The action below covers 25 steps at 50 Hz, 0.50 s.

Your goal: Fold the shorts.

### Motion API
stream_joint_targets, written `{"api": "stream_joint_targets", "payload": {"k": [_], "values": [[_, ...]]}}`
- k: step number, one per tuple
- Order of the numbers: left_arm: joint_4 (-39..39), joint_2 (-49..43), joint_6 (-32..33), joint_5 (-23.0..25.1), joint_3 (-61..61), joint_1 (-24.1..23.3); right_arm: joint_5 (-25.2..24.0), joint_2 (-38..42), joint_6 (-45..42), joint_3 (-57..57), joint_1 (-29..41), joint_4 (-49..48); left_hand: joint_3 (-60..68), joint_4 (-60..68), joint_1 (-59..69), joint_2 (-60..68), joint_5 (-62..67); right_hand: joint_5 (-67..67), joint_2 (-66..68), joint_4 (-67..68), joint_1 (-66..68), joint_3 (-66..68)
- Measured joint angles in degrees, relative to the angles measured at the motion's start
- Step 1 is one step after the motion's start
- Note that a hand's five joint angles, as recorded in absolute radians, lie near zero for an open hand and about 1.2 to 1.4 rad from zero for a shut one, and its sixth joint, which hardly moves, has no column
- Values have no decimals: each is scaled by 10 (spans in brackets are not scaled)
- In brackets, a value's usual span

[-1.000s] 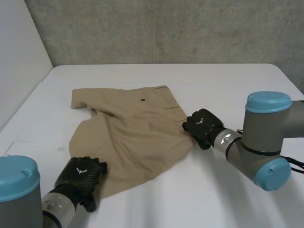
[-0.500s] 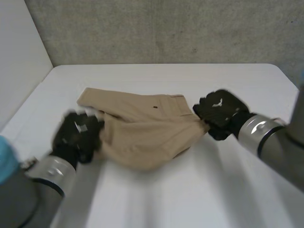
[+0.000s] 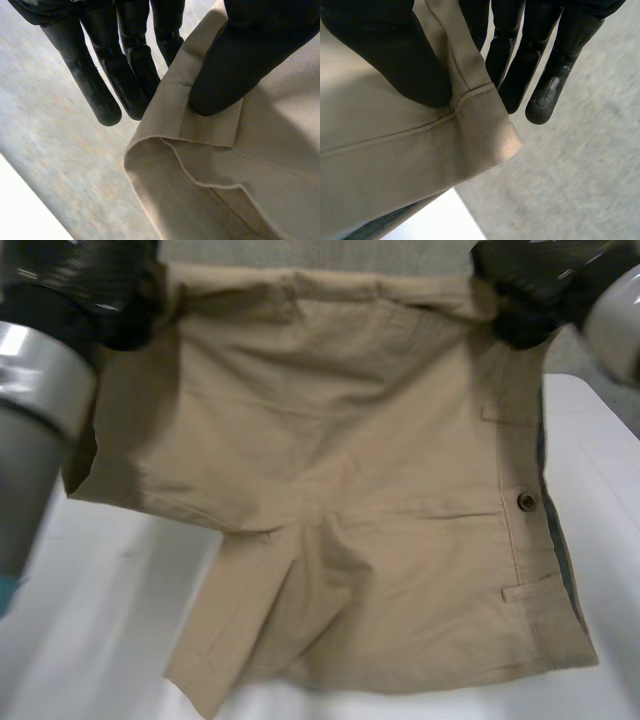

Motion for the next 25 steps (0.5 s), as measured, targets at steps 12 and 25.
{"api": "stream_joint_targets", "payload": {"k": [12, 25], "values": [[74, -317, 26, -15, 269, 10, 138, 263, -34, -183, 36, -122, -369, -377, -414, -377, -373, -362, -374, -366, -359, -368], [72, -322, 65, -80, 179, -10, 113, 199, -33, 13, 58, -40, -562, -572, -524, -569, -528, -531, -550, -549, -441, -554]]}}
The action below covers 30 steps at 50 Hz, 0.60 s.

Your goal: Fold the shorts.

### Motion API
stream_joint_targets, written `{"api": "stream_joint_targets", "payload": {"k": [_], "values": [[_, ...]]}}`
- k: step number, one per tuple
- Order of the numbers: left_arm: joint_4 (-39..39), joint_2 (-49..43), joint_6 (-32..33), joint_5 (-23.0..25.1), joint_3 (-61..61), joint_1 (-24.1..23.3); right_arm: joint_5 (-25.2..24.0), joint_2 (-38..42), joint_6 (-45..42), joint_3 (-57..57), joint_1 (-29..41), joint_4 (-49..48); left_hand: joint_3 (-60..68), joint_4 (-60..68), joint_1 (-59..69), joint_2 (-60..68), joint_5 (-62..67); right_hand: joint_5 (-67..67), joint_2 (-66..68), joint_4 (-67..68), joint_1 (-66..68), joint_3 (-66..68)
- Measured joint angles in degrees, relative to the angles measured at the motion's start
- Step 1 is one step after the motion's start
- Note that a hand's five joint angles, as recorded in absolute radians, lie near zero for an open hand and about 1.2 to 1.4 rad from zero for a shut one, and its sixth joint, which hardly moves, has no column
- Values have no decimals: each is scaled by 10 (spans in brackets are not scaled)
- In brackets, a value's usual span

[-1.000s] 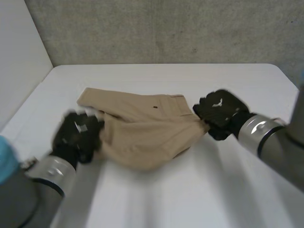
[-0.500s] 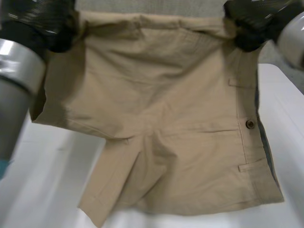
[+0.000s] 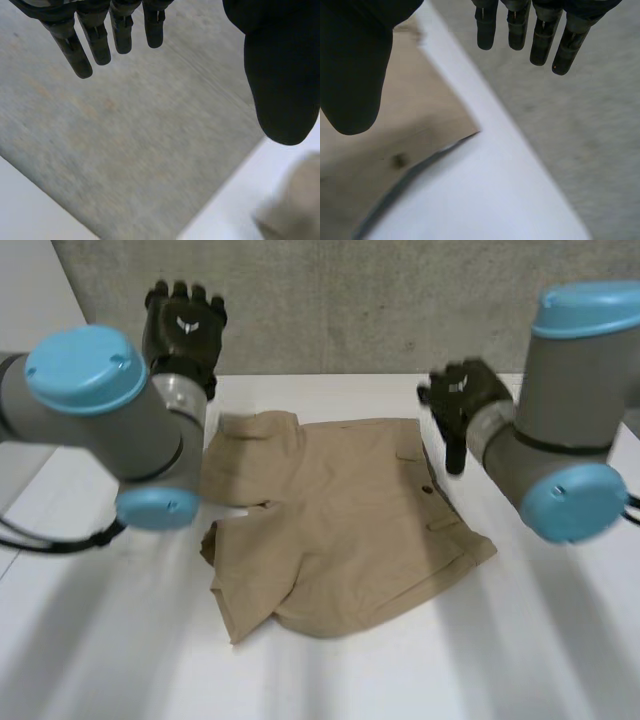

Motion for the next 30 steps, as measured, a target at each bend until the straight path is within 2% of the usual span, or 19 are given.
{"api": "stream_joint_targets", "payload": {"k": [2, 3, 5, 8, 10, 12, 13, 14, 15, 18, 23, 27, 28, 30], "values": [[-1, 45, -1, 1, -74, -5, -30, -37, -2, 71, -6, 7, 0, 0, 0, 0, 0, 0, 0, 0, 0, 0], [-1, 45, -1, 1, -74, -5, -30, -37, -2, 71, -6, 7, 0, 0, 0, 0, 0, 0, 0, 0, 0, 0], [-3, 101, -4, 8, -166, -15, -70, -73, -11, 153, -21, 8, 0, 0, 0, 0, 0, -1, 0, 0, 0, 0], [-5, 130, -6, 14, -213, -22, -91, -87, -19, 191, -32, 7, 0, 0, 0, 0, 0, -1, 0, 0, 0, 0], [-23, 179, -16, 34, -300, -48, -137, -112, -47, 268, -61, -1, 3, 5, 10, 6, 2, 0, 0, 0, 0, 0], [-45, 204, -29, 47, -347, -67, -161, -122, -68, 307, -81, -11, 25, 28, 38, 32, 20, 2, 5, 2, 3, 4], [-62, 216, -41, 55, -372, -78, -171, -125, -78, 324, -89, -18, 86, 88, 105, 90, 78, 12, 16, 10, 10, 16], [-78, 225, -52, 60, -390, -87, -181, -128, -89, 342, -99, -29, 86, 88, 105, 90, 78, 36, 40, 33, 29, 43], [-100, 235, -68, 67, -410, -97, -191, -130, -100, 359, -109, -42, 154, 158, 178, 159, 148, 55, 66, 56, 48, 69], [-158, 250, -124, 83, -448, -121, -209, -131, -122, 394, -131, -89, 224, 228, 247, 228, 216, 102, 115, 110, 94, 122], [-220, 251, -220, 102, -470, -142, -222, -113, -135, 425, -154, -172, 238, 243, 255, 242, 231, 109, 117, 116, 96, 127], [-226, 240, -249, 105, -472, -143, -229, -98, -135, 430, -162, -205, 228, 232, 243, 231, 221, 109, 117, 116, 96, 127], [-222, 227, -260, 105, -471, -139, -235, -86, -135, 431, -167, -222, 173, 171, 176, 172, 158, 111, 117, 116, 97, 127], [-210, 212, -264, 102, -469, -131, -242, -75, -134, 430, -170, -233, 160, 155, 167, 158, 143, 122, 132, 131, 110, 141]]}}
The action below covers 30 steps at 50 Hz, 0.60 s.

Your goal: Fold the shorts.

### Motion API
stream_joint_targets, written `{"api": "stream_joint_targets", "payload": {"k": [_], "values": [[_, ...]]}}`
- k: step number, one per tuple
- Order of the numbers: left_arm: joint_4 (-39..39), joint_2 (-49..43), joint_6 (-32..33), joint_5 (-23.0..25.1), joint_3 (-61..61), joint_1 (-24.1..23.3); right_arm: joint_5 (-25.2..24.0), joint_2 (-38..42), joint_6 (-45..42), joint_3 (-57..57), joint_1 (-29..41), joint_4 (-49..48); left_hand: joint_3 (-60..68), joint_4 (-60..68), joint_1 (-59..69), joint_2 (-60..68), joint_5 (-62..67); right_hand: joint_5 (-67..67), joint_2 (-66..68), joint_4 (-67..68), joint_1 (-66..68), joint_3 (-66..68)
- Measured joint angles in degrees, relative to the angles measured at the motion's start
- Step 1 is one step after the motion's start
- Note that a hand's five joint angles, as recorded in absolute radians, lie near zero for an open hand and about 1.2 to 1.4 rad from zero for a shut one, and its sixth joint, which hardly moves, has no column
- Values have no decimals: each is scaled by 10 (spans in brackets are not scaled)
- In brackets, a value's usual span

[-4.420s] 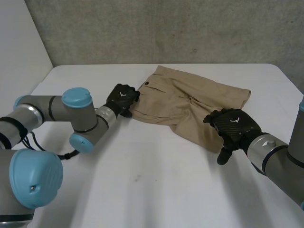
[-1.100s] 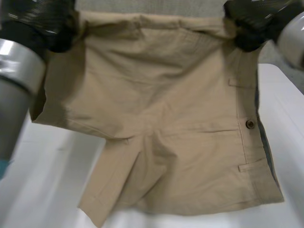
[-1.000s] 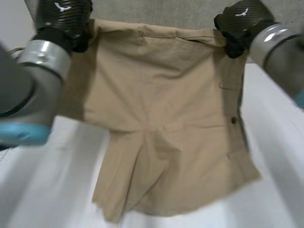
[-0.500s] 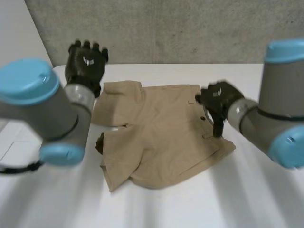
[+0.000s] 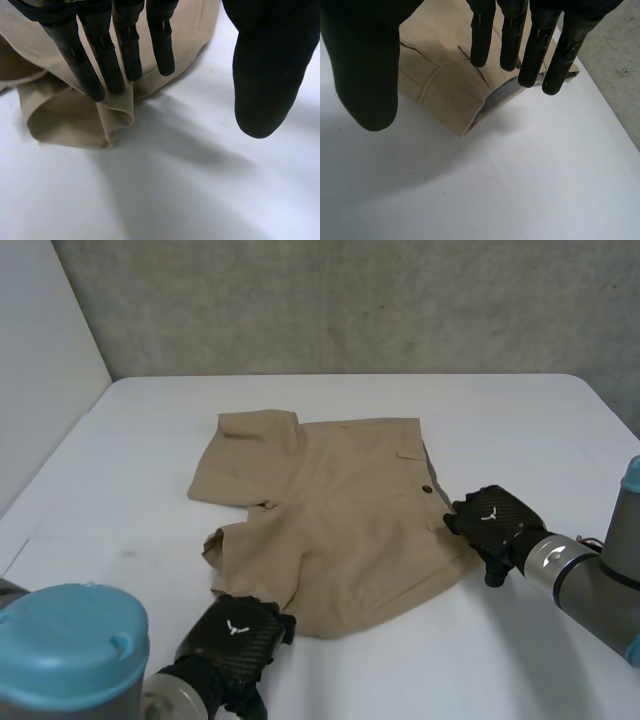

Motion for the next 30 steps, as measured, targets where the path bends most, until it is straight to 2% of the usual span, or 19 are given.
{"api": "stream_joint_targets", "payload": {"k": [5, 7, 10, 11, 13, 14, 30], "values": [[31, -19, 9, -14, 4, 28, -14, 14, 1, -4, -2, -11, -11, -10, 0, -6, -11, 55, 68, 59, 54, 59], [60, -26, 21, -31, 6, 54, -22, 20, 2, -6, -2, -17, -14, -11, 0, -6, -11, 134, 149, 140, 116, 140], [84, -31, 33, -46, 5, 77, -27, 27, 2, -8, -1, -21, -14, -12, 0, -10, -12, 181, 194, 187, 152, 187], [91, -31, 37, -50, 5, 84, -28, 28, 2, -9, -1, -22, -14, -12, 0, -10, -12, 275, 296, 282, 217, 282], [100, -32, 42, -54, 4, 92, -29, 31, 2, -10, 0, -23, -14, -12, 0, -10, -13, 314, 330, 323, 245, 322], [110, -33, 47, -58, 3, 100, -29, 33, 2, -11, 1, -23, -14, -12, 0, -10, -13, 388, 406, 401, 288, 394], [162, -44, 66, -57, -6, 112, -18, 20, 14, 4, 3, -11, -14, -12, 0, -10, -13, 404, 415, 418, 294, 406]]}}
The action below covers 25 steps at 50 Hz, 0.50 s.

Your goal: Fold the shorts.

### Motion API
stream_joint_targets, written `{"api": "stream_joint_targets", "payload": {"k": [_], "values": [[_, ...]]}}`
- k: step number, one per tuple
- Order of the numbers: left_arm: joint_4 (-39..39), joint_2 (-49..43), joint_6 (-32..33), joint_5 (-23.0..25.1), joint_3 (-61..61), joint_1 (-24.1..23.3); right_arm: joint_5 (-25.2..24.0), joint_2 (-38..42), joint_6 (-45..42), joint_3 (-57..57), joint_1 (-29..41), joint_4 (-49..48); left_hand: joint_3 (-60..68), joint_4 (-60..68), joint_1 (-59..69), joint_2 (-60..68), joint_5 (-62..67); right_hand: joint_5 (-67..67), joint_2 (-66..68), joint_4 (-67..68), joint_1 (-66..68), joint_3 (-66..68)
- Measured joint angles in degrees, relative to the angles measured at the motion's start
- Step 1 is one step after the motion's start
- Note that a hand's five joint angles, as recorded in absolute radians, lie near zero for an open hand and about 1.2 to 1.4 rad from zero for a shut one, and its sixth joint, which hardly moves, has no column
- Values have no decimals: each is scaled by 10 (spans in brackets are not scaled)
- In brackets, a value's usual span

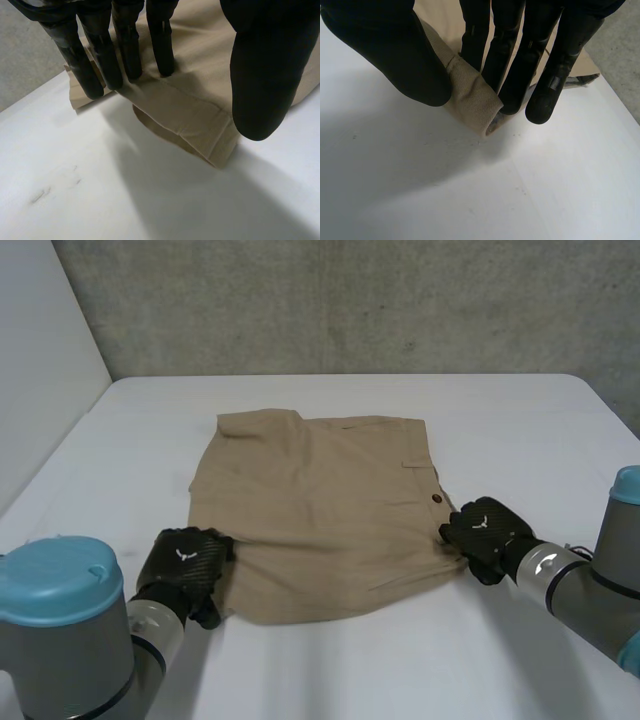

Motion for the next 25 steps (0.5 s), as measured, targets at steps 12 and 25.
{"api": "stream_joint_targets", "payload": {"k": [12, 25], "values": [[28, -40, 68, 1, 6, 1, 13, -37, 34, 12, -1, 12, 71, 81, 70, 74, 82, 0, 0, 0, 0, 0], [44, -47, 75, 4, 3, 1, 23, -42, 43, 12, 1, 34, 415, 427, 367, 418, 404, 0, 0, 0, 0, 0]]}}
